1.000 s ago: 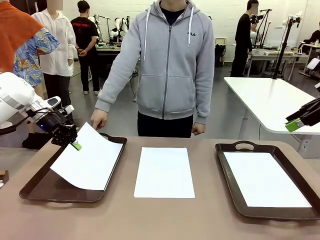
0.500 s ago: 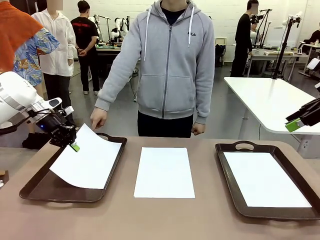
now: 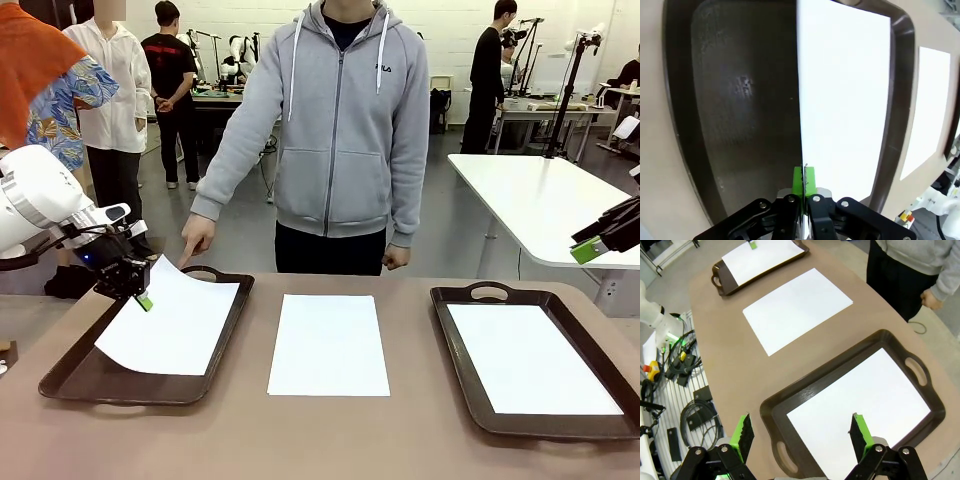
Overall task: Sort the A4 documents.
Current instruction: Place the A4 Paper in the designated Handle tray.
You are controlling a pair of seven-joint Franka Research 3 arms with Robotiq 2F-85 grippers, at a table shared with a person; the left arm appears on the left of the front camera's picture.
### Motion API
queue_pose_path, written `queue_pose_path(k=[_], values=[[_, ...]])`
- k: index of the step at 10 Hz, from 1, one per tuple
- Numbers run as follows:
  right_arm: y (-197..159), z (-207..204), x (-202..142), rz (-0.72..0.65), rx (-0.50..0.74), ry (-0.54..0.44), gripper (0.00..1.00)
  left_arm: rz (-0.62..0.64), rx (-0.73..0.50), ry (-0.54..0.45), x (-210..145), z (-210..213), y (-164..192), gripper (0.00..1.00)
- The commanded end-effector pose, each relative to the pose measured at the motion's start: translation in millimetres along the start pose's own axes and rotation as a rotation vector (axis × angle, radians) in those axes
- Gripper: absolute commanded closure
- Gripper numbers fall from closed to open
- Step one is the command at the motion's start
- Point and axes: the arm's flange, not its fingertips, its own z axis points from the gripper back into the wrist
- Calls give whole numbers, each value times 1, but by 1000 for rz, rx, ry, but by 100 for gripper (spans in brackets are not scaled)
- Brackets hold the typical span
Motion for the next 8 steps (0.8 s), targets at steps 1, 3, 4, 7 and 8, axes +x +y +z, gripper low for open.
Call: queue_pose_path(k=[1,3,4,7,8], values=[[0,-1,0,0,5,3,0,28,72,14,1,-7,-3,99],[0,-1,0,0,5,3,0,19,74,25,3,-9,-2,99],[0,-1,0,0,5,3,0,16,77,32,4,-8,-1,99],[0,-1,0,0,5,3,0,13,96,43,4,-5,0,81],[0,-1,0,0,5,3,0,14,108,42,4,-3,0,62]])
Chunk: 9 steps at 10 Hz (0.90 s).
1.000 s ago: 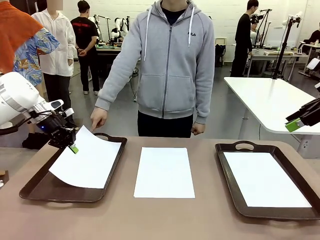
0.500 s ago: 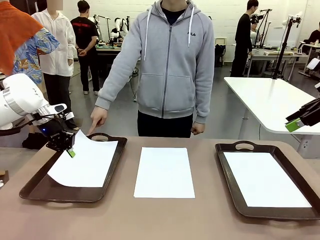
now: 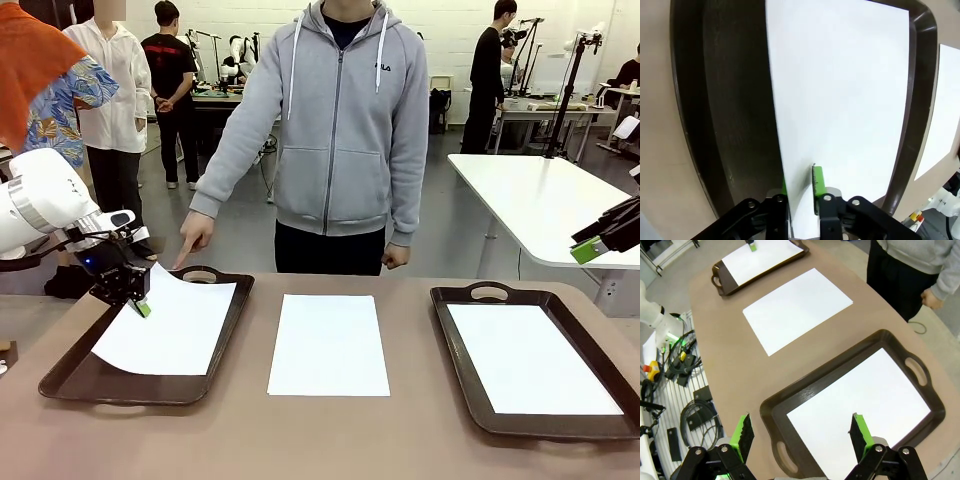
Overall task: Sort the A4 documents.
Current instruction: Place the A4 Paper in the designated Handle tray.
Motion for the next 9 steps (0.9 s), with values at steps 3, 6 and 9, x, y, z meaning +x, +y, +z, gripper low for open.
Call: queue_pose_path(k=[3,6,9], values=[[0,-1,0,0,5,3,0,19,70,16,2,10,-1,59],[0,-1,0,0,5,3,0,22,92,13,3,17,0,7],[0,-1,0,0,5,3,0,15,64,0,2,22,1,3]])
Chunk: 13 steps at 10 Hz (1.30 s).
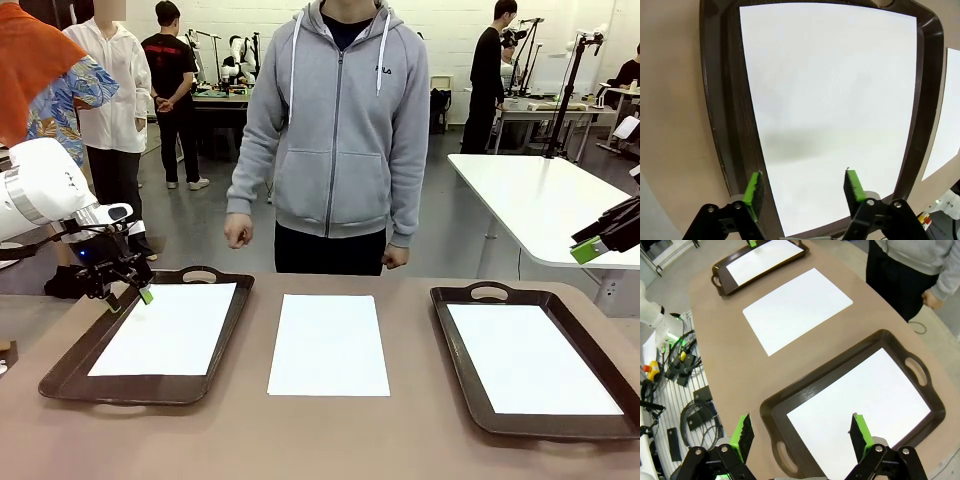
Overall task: Sort the A4 documents.
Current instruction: Place the A4 Paper in the designated Handle tray, then receive the A4 Paper.
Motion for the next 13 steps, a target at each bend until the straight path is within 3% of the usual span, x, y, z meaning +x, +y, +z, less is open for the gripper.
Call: queue_pose_path(k=[1,3,4,13], values=[[0,-1,0,0,5,3,0,20,0,4,-3,6,1,0],[0,-1,0,0,5,3,0,43,-48,-26,-7,10,-2,0],[0,-1,0,0,5,3,0,7,-7,-8,0,3,1,0],[0,-1,0,0,5,3,0,7,-7,-8,0,3,1,0]])
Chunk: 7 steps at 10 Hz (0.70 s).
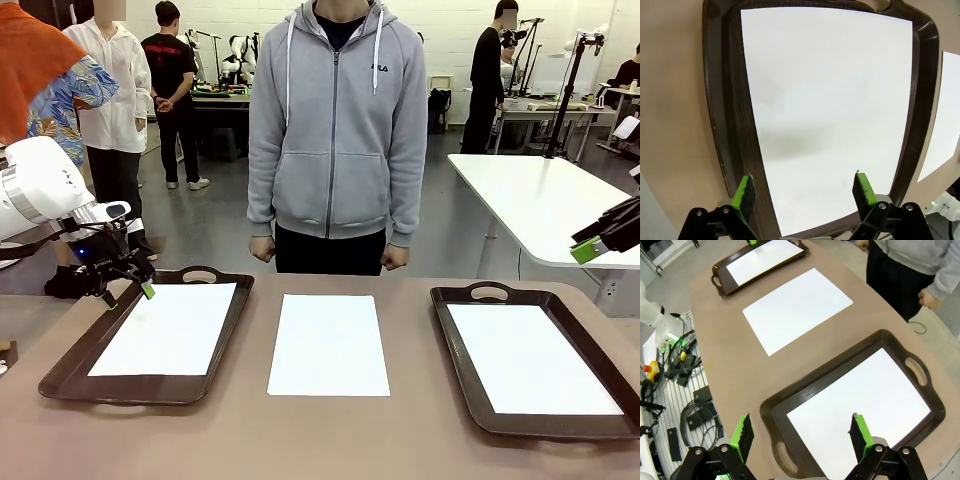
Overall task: Sort the A4 documents.
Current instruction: Receive the A4 Paper.
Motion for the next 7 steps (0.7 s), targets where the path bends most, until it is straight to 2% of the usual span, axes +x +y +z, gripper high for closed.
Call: queue_pose_path(k=[1,3,5,7], values=[[0,-1,0,0,5,3,0,-7,10,4,0,0,0,0],[0,-1,0,0,5,3,0,0,0,0,0,0,0,0],[0,-1,0,0,5,3,0,-15,151,-197,-12,49,-27,0],[0,-1,0,0,5,3,0,-72,198,-290,-38,72,-47,0]])
